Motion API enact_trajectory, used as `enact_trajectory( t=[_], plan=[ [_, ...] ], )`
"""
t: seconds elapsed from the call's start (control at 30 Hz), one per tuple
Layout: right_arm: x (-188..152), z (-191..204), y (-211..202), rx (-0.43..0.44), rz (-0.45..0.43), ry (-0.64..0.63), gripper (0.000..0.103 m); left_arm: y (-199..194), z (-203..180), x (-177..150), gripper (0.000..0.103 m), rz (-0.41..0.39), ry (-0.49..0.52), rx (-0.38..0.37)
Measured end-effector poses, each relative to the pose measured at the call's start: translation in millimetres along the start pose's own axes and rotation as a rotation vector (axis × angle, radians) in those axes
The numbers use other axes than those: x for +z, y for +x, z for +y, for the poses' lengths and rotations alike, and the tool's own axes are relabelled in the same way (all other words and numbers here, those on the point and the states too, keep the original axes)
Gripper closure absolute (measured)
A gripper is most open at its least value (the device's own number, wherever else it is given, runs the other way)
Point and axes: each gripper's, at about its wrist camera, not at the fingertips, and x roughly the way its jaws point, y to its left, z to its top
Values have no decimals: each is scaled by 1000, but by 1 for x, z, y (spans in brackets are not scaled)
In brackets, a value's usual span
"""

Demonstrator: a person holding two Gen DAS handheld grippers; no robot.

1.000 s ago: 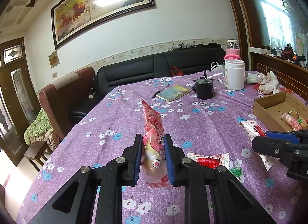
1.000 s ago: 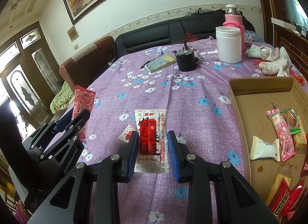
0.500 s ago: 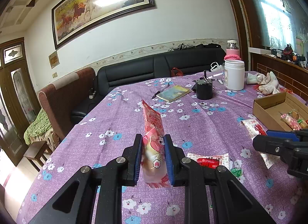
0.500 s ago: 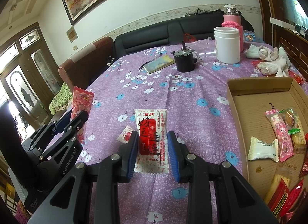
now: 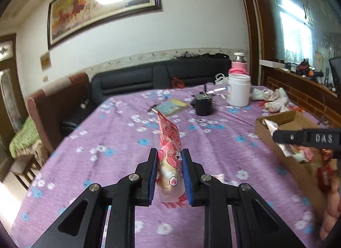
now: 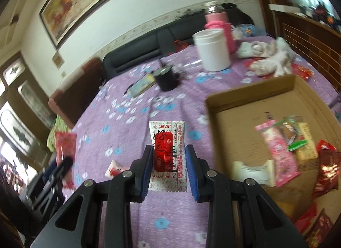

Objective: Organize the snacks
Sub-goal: 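Carry both snacks over the cardboard box and open both tools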

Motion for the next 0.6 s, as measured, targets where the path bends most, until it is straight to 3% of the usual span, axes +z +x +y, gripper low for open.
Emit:
enact_trajectory(
  t=[0.13,0.23,0.43,0.6],
  plan=[
    [12,-27,-22,-7,-37,65,74,-9,-19,6,80,27,9,-59],
    [17,-48,-36,3,-17,82,74,-18,-42,12,81,42,24,-121],
    [12,-94,-68,-91,-38,123,73,-28,-106,22,81,102,-3,-344],
    [3,-132,-64,-127,-8,247,73,-13,-169,17,81,224,-5,-501]
  ],
)
